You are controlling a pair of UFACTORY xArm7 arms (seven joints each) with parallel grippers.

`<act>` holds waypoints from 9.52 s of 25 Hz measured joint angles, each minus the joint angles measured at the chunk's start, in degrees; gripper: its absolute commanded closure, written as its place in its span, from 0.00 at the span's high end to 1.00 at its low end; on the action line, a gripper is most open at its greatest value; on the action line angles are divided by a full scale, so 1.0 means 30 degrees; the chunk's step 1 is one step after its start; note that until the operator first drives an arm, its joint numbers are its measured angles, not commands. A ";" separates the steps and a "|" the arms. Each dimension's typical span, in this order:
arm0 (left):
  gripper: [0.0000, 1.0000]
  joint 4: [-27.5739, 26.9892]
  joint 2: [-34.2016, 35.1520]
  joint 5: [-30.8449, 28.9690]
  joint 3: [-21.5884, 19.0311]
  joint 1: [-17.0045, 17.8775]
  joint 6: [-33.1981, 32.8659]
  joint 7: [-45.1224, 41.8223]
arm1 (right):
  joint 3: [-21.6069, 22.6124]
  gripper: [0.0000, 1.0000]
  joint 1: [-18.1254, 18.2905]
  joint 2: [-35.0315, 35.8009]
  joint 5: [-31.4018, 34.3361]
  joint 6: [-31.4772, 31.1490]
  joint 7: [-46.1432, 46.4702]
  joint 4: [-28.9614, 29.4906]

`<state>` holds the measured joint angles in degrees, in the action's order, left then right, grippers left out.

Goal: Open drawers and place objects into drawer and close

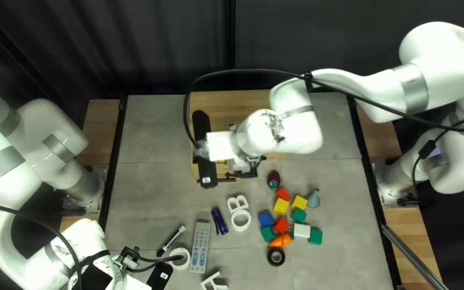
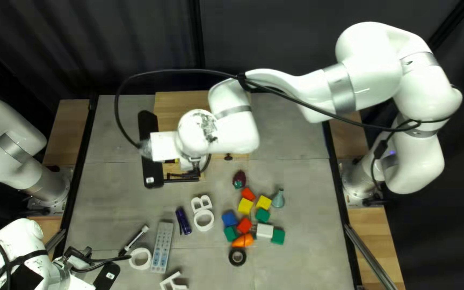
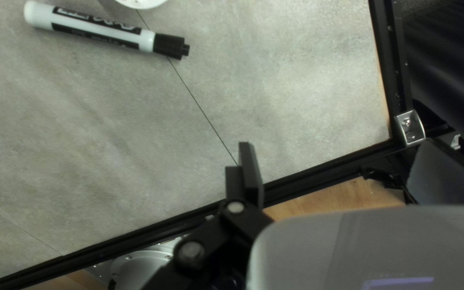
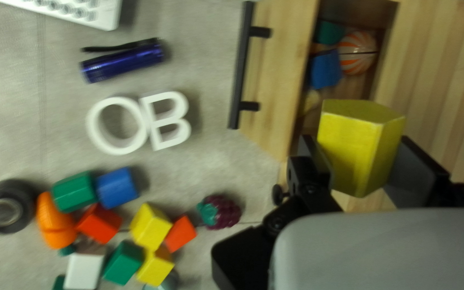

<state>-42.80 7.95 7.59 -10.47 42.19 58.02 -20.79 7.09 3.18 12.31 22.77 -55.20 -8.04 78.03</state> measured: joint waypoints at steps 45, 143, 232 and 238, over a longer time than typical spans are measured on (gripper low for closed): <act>1.00 0.0000 0.0000 0.0000 0.0000 0.0000 0.0000 0.0000 | 0.2682 1.00 -0.3312 -0.3496 0.0942 0.2765 -0.7742 -0.7192; 1.00 0.0000 0.0000 0.0000 0.0000 0.0000 0.0000 0.0000 | 0.1366 0.13 0.0274 -0.0048 0.3560 0.2379 -0.0851 -0.2166; 1.00 0.0000 0.0000 0.0000 0.0000 0.0000 0.0000 0.0000 | 0.3489 1.00 -0.5398 -0.2952 -0.5994 0.7487 -1.2601 -1.4982; 1.00 0.0000 0.0000 0.0000 0.0000 0.0000 0.0000 0.0000 | 0.3476 0.68 -0.5453 -0.2898 -0.5582 0.8198 -1.2809 -1.5269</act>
<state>-42.80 7.95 7.59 -10.47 42.19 58.02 -20.79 17.52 -13.18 3.62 6.02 -30.60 -46.47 32.22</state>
